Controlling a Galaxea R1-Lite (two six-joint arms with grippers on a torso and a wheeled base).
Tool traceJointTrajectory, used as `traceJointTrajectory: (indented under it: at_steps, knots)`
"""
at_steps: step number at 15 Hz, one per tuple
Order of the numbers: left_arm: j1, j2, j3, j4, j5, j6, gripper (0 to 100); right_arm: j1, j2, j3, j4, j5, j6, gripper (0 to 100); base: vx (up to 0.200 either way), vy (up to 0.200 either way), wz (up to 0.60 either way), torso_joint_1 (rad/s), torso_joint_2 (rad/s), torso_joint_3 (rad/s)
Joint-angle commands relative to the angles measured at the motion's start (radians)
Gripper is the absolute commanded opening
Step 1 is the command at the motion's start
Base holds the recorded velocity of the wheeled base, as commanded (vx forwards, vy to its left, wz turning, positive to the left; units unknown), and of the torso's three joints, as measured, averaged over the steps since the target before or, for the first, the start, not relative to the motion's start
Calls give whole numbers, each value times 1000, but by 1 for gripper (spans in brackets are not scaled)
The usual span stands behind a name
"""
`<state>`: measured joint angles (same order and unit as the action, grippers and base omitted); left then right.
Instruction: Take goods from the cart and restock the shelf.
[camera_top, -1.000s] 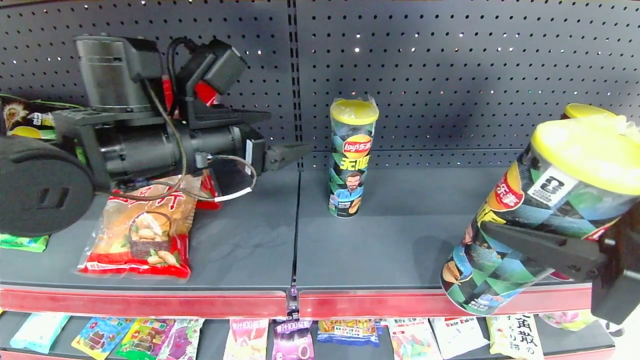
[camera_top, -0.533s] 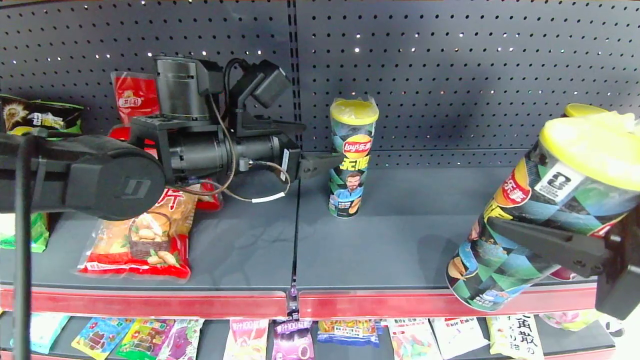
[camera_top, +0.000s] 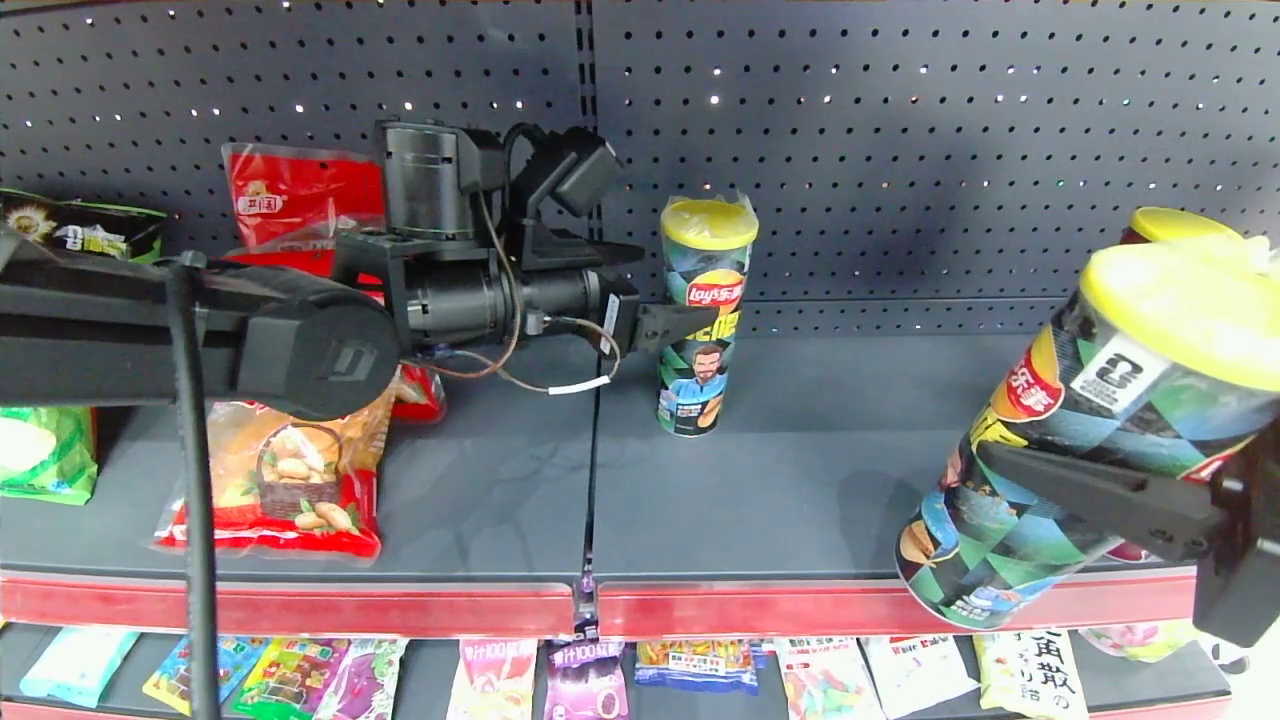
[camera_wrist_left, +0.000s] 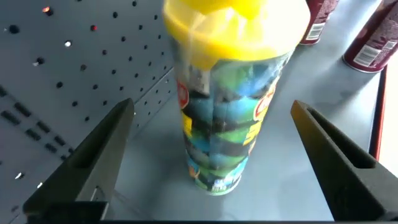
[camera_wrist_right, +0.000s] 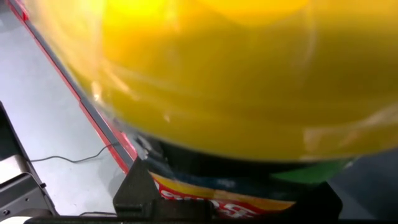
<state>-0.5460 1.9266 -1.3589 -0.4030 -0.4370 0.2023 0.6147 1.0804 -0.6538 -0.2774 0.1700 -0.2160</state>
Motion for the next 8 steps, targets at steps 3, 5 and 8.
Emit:
traceJointTrajectory:
  at_steps: [3, 5, 8]
  knots:
    - [-17, 46, -28, 0, 1, 0, 100, -7, 3, 0, 0, 0, 0, 0, 0, 0, 0, 0, 0, 0]
    - [-19, 66, -40, 0, 0, 0, 100, -13, 3, 0, 1, 0, 0, 0, 0, 0, 0, 0, 0, 0]
    - [-20, 104, -85, -5, -2, 0, 0, -13, 3, 0, 1, 0, 0, 0, 0, 0, 0, 0, 0, 0]
